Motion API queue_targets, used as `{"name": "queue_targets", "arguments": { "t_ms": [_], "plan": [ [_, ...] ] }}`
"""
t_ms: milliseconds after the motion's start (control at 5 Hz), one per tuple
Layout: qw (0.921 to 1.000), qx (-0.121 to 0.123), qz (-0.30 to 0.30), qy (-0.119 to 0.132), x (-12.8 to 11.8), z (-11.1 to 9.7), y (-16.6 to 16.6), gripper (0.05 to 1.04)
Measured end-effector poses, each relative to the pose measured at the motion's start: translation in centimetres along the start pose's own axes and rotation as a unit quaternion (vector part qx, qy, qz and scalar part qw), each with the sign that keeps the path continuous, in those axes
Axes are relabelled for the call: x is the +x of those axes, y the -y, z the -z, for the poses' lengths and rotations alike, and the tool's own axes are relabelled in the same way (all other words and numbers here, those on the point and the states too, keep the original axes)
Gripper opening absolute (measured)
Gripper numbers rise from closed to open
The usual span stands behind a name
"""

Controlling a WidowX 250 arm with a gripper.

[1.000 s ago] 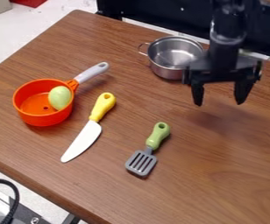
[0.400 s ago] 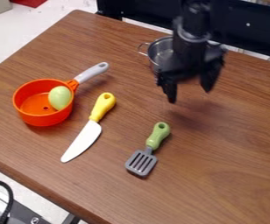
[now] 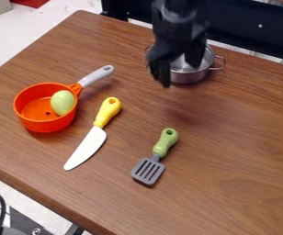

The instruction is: Move the silver pot from the upper middle of the table to the middle of it

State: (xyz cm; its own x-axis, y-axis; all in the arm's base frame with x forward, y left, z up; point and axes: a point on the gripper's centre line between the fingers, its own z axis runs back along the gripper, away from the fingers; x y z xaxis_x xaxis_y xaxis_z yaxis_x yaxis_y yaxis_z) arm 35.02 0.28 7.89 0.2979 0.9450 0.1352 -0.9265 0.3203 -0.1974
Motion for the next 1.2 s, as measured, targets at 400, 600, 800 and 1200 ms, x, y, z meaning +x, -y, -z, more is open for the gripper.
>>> {"name": "queue_targets", "arguments": {
  "t_ms": [400,600,800,1200],
  "plan": [
    [0.9947,-0.005,-0.099,-0.026,2.8,1.0,1.2,0.999],
    [0.9901,0.003,-0.135,-0.039,2.5,2.0,1.6,0.999],
    [0.9888,0.022,-0.142,-0.042,1.9,3.1,1.5,0.999],
    [0.9877,0.060,-0.133,-0.055,0.4,4.1,0.9,0.682]
  ]
}}
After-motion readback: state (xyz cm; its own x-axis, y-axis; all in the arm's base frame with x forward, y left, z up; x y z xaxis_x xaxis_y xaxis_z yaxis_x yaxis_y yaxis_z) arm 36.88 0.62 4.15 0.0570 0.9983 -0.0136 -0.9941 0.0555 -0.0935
